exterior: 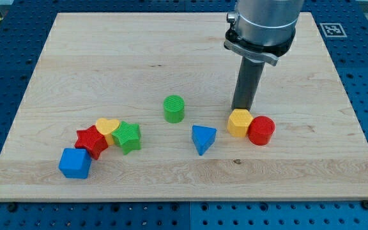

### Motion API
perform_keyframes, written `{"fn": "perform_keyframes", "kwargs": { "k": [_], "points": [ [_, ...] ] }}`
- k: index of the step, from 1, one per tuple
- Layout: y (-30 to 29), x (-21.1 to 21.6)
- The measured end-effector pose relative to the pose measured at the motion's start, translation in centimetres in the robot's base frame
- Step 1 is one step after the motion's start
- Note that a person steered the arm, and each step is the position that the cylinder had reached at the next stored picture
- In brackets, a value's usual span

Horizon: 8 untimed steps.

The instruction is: Move your arm closer to the yellow heart

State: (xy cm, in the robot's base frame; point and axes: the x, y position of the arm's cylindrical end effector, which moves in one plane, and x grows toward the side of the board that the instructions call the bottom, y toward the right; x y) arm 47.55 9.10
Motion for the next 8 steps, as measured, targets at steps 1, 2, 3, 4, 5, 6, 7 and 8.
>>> {"fn": "perform_keyframes", "kwargs": {
  "k": [1,2,3,4,5,6,7,8],
  "points": [
    [-1.4,1.9],
    [-2.2,3.6],
    [-3.6,1.6],
    [-3.6,-2.2],
    [-5.3,-6.3],
    [-9.3,-9.2],
    [-14.2,-9.8],
    [-19.7,-8.5]
  ]
}}
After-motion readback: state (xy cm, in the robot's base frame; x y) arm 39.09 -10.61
